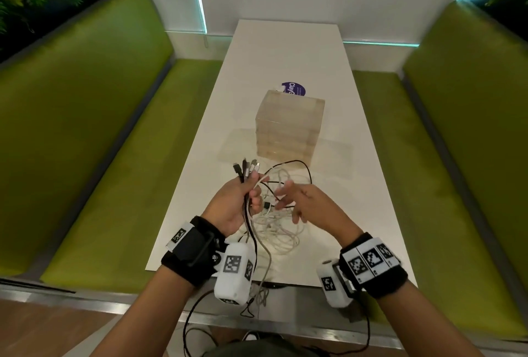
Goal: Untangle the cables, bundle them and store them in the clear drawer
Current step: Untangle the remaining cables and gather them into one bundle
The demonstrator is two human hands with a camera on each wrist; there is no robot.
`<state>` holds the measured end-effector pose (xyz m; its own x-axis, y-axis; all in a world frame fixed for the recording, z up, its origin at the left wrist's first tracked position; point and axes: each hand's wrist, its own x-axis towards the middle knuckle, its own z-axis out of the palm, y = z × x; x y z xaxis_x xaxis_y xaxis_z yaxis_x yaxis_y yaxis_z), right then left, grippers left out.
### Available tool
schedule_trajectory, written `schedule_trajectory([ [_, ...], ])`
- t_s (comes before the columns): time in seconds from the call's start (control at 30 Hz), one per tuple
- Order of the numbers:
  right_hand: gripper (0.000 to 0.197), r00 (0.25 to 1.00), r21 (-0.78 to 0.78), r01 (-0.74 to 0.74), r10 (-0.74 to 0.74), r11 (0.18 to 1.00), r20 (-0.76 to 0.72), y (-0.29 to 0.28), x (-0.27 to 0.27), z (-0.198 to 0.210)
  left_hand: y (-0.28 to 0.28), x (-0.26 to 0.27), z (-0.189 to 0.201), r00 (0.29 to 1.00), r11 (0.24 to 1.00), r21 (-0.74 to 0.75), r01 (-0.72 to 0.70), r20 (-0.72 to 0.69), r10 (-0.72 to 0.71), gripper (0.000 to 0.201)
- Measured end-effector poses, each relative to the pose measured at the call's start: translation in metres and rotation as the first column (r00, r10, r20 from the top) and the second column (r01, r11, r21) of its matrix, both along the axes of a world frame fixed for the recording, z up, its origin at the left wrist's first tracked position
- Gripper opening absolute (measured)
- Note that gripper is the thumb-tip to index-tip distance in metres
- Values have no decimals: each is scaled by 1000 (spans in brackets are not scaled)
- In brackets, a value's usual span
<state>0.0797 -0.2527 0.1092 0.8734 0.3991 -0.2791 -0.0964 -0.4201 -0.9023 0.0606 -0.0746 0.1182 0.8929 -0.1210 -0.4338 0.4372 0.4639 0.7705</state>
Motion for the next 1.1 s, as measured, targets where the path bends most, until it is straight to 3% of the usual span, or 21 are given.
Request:
schedule_trajectory([
  [0.07,50,990,145,134,-128,980,-51,7,6,1,0,-3,0,996,995,66,72,48,-76,21],
  [0.13,40,973,268,228,-209,936,-97,12,10,5,-1,-7,0,983,977,151,151,78,-164,18],
  [0.27,19,902,484,430,-337,762,-270,10,26,12,-3,-18,0,944,914,301,274,99,-315,24],
  [0.33,22,875,534,483,-353,694,-333,2,33,15,-3,-20,-2,934,901,319,294,102,-341,25],
  [0.5,29,924,540,383,-325,750,-204,-10,34,21,-5,-17,-1,969,943,281,176,122,-217,26],
  [0.67,21,984,414,165,-178,895,-8,-1,9,35,-6,-8,-4,989,998,29,-57,138,52,29],
  [0.77,18,981,350,175,-192,920,16,10,-2,34,-8,-7,-2,983,989,-111,-94,145,110,25],
  [0.93,5,979,302,183,-201,936,29,21,-5,25,-6,-5,0,981,999,-27,-43,189,47,15],
  [1.1,7,959,302,241,-275,922,73,28,-5,21,-7,-10,0,962,999,-34,-12,271,21,13],
])
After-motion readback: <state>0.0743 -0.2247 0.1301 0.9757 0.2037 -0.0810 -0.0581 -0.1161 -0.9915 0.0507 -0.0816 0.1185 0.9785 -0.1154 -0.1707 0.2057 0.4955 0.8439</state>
